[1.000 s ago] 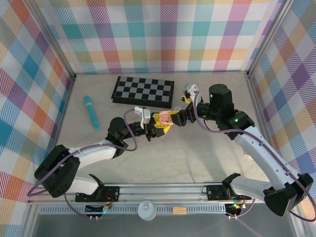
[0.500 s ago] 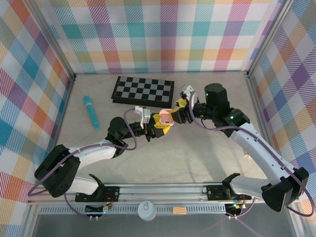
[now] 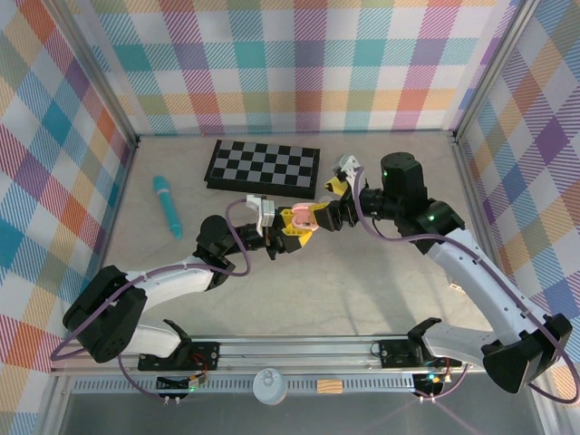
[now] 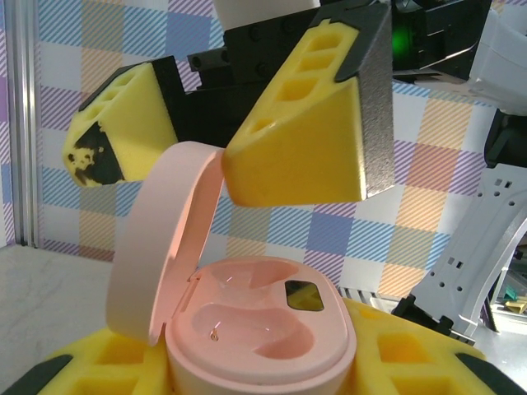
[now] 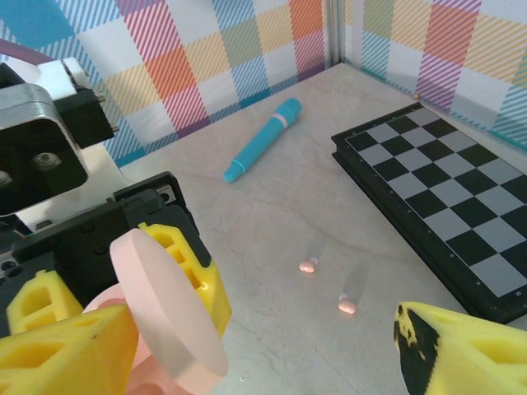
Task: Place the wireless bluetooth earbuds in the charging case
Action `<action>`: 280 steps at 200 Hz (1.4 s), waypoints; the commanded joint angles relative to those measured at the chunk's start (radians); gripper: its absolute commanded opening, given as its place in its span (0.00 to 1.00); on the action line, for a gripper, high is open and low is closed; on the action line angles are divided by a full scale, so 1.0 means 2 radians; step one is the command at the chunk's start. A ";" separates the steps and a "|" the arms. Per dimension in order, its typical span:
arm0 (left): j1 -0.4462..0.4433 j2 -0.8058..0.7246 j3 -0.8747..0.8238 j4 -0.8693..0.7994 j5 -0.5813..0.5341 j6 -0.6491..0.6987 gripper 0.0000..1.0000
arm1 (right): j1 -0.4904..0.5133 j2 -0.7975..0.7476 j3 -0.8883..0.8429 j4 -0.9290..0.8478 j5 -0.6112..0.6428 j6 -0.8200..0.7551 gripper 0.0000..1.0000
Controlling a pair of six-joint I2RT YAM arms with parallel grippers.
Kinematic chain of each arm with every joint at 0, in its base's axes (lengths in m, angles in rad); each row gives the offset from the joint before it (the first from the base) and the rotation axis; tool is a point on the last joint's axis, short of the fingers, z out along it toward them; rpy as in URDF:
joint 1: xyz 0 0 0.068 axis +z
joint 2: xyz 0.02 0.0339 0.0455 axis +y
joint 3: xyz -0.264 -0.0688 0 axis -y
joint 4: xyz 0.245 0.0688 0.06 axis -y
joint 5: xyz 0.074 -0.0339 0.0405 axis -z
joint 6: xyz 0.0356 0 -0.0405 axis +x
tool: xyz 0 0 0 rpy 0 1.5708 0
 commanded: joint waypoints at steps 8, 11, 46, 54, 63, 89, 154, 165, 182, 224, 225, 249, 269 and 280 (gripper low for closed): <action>0.006 -0.007 0.002 0.034 0.011 -0.005 0.32 | -0.002 -0.008 0.000 0.014 -0.032 -0.009 0.84; 0.005 -0.007 0.003 0.034 0.011 -0.006 0.32 | -0.002 -0.008 0.000 0.014 -0.033 -0.010 0.84; 0.006 -0.004 0.006 0.037 0.016 -0.011 0.32 | -0.001 -0.009 -0.005 0.019 -0.050 -0.025 0.81; 0.006 -0.003 0.005 0.038 0.015 -0.011 0.32 | -0.001 -0.008 -0.004 0.018 -0.050 -0.026 0.81; 0.007 -0.004 0.003 0.038 0.013 -0.011 0.32 | -0.001 -0.011 -0.006 0.018 -0.047 -0.026 0.81; 0.014 -0.004 -0.005 0.039 0.000 -0.008 0.32 | -0.002 -0.037 -0.029 0.048 -0.023 -0.012 0.86; 0.029 -0.010 -0.010 0.045 0.011 -0.017 0.32 | -0.001 -0.038 -0.033 0.052 -0.039 -0.011 0.78; 0.029 -0.012 -0.010 0.045 0.014 -0.020 0.32 | 0.001 -0.025 -0.028 0.056 -0.053 -0.018 0.73; 0.029 -0.015 -0.009 0.046 0.019 -0.024 0.32 | 0.008 -0.005 -0.018 0.063 -0.062 -0.031 0.65; 0.029 -0.014 -0.007 0.046 0.035 -0.033 0.32 | 0.010 0.041 0.004 0.078 -0.080 -0.039 0.43; 0.029 -0.015 -0.007 0.046 0.036 -0.033 0.32 | 0.010 0.042 0.004 0.079 -0.079 -0.039 0.43; 0.029 -0.015 -0.008 0.051 0.038 -0.039 0.32 | 0.010 0.051 0.006 0.078 -0.095 -0.044 0.26; 0.030 -0.014 -0.010 0.052 0.035 -0.039 0.32 | 0.010 0.048 0.005 0.072 -0.107 -0.048 0.10; 0.029 -0.013 -0.011 0.052 0.033 -0.039 0.32 | 0.010 0.045 0.005 0.067 -0.116 -0.051 0.04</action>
